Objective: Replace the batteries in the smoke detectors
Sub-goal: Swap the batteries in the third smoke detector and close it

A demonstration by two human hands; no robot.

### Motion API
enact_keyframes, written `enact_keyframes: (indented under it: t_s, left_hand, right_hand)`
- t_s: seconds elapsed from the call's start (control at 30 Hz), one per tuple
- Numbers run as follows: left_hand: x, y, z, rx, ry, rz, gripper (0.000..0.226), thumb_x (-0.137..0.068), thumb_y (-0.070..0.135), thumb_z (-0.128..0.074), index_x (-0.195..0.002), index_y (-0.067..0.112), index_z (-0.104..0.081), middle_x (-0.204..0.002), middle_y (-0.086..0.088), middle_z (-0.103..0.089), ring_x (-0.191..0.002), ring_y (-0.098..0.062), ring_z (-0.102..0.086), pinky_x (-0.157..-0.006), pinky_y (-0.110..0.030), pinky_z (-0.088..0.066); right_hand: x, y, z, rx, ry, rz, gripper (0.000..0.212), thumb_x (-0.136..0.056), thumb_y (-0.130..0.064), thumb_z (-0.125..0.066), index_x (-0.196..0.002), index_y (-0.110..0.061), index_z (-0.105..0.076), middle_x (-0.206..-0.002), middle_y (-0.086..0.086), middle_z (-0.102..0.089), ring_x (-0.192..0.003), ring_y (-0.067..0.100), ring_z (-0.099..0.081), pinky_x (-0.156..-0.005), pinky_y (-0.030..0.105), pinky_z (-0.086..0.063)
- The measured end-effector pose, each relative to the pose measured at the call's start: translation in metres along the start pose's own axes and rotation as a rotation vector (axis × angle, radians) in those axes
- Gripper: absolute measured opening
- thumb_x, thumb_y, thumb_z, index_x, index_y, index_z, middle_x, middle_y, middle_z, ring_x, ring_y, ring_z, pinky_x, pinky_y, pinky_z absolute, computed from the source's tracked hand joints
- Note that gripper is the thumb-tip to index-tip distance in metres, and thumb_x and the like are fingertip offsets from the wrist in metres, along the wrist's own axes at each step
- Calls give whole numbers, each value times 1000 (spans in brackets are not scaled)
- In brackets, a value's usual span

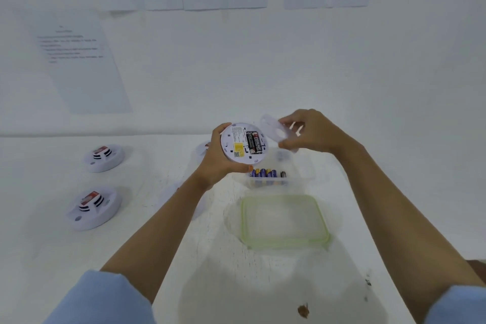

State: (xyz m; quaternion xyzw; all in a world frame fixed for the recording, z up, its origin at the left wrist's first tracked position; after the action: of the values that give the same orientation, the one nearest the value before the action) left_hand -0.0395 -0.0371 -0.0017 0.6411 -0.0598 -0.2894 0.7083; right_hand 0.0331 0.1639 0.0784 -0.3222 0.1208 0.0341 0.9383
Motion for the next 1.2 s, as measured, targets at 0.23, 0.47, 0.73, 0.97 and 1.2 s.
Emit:
enact_keyframes:
  t_s: [0.23,0.47,0.73,0.97,1.2]
  left_hand:
    - [-23,-3,1,-11,-57,-37,104,-41,9,-85,-129,21,-29,-132,-5,-42,-116,-16,-50,-83,-20,-52]
    - [-36,-10,4,-42,-94,-34,111,-37,24,-83,-133,13,-28,-132,-4,-41,-112,-4,-49,-80,-14,-49]
    - [-48,-10,-6,-12,-69,-10,102,-47,-5,-80,-133,11,-29,-132,-7,-41,-105,0,-51,-72,-10,-48]
    - [-53,-15,-13,-18,-78,-15,102,-52,-9,-81,-135,10,-26,-131,-4,-40,-107,1,-50,-75,-9,-48]
    - [-51,-18,-18,-41,-77,10,101,-48,3,-79,-134,13,-27,-122,10,-44,-102,10,-53,-76,-12,-49]
  right_hand:
    - [-39,-16,-23,29,-26,116,58,-65,-18,-81,-118,-13,-61,-109,0,-56,-96,13,-53,-75,13,-40]
    - [-55,-12,-39,119,-109,124,63,-66,-14,-78,-125,-14,-56,-104,-5,-46,-99,13,-46,-85,26,-43]
    - [-66,-1,-39,167,-161,159,66,-65,-21,-79,-126,-15,-56,-105,-6,-43,-101,12,-38,-85,23,-35]
    - [-67,3,-37,154,-185,165,66,-66,-25,-76,-127,-15,-54,-112,0,-46,-103,13,-37,-87,23,-34]
    - [-64,7,-38,168,-216,162,63,-72,-17,-75,-130,-15,-51,-110,-1,-40,-103,12,-35,-86,22,-33]
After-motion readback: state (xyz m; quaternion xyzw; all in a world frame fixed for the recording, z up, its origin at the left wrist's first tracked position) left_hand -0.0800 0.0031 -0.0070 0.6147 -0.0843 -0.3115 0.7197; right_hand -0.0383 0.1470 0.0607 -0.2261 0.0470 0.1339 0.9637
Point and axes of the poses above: each hand's wrist, its own x-axis away from the middle knuckle, its own z-axis out of the back of the hand, y = z × x, the point moved 2 cm from there along -x, towards the middle knuckle
